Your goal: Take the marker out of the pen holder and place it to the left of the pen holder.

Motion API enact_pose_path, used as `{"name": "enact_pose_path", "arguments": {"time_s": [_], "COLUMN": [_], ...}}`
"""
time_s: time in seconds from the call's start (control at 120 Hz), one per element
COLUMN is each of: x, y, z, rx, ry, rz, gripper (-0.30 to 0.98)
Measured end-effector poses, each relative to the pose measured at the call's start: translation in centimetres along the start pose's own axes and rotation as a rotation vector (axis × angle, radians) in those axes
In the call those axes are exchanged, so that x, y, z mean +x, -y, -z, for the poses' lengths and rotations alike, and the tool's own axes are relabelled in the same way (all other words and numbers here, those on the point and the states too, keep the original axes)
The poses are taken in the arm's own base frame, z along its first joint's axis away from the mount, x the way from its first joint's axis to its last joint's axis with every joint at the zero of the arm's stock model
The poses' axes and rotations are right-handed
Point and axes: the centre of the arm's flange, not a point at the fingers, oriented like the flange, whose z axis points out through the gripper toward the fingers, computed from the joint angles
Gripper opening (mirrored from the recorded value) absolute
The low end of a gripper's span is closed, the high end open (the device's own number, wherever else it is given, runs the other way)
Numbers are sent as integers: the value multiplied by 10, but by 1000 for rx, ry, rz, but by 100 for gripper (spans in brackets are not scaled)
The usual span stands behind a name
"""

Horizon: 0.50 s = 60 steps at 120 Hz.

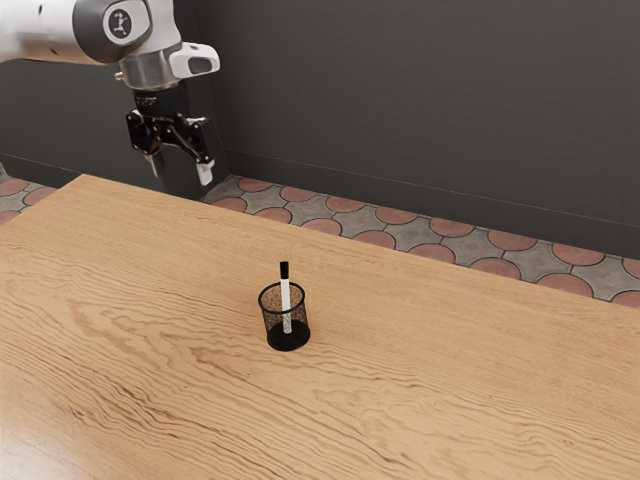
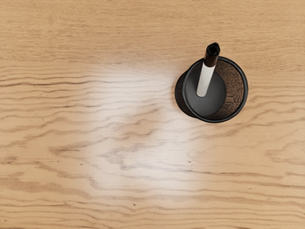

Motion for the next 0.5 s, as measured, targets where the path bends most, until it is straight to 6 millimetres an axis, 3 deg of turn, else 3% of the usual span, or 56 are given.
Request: {"name": "enact_pose_path", "arguments": {"time_s": [0.1, 0.158, 0.275, 0.383, 0.5], "x": [3, 14, 50, 47, 46], "y": [1, 0, -6, -7, -8], "z": [-5, -23, -104, -183, -222], "rx": [-1, -1, -13, -31, -43], "ry": [7, 27, 113, 167, 138], "rz": [-2, -3, -7, 4, 18], "gripper": [69, 69, 69, 69, 69]}}
